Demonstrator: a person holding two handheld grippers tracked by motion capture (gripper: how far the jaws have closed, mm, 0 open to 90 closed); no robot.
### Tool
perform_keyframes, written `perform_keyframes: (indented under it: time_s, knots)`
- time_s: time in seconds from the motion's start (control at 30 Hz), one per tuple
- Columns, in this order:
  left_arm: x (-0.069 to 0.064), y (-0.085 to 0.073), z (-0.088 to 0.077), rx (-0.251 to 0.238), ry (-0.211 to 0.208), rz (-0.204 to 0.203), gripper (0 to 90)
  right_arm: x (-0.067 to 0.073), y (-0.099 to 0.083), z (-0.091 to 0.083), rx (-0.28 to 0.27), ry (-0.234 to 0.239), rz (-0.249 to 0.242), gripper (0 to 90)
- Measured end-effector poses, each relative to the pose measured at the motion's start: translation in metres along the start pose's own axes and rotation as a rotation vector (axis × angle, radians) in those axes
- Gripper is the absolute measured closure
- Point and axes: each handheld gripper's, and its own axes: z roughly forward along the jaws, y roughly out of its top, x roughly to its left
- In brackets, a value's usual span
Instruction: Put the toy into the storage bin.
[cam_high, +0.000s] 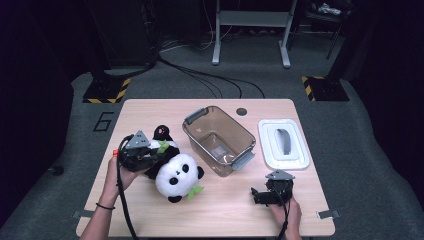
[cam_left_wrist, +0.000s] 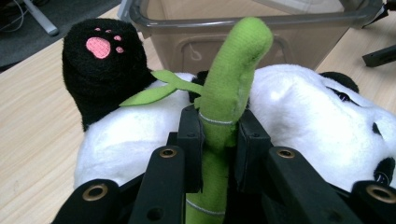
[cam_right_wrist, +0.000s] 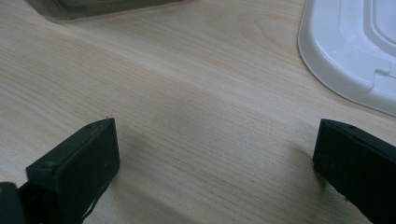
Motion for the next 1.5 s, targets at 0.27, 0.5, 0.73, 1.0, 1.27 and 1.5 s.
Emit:
perform_keyframes:
  time_s: [0.27,0.5,0.73,1.0,1.27,1.5]
  knots:
    - [0.002,0.011,-0.015,-0.023,-0.004,0.0,75.5,0.0,0.0,0.0,0.0,0.0,0.0,0.0]
    - [0.004,0.023,-0.026,-0.049,-0.018,0.007,75.6,0.0,0.0,0.0,0.0,0.0,0.0,0.0]
    - [0.008,0.039,-0.032,-0.056,-0.023,0.021,75.7,0.0,0.0,0.0,0.002,0.001,0.003,0.0]
    - [0.012,0.059,-0.038,-0.091,-0.036,0.025,75.6,0.0,0.0,0.0,0.0,0.001,-0.003,0.0]
    - [0.015,0.074,-0.041,-0.113,-0.05,0.021,75.6,0.0,0.0,0.0,0.0,0.001,-0.001,0.0]
    - [0.018,0.084,-0.038,-0.117,-0.059,0.018,75.6,0.0,0.0,0.0,0.0,0.001,-0.001,0.0]
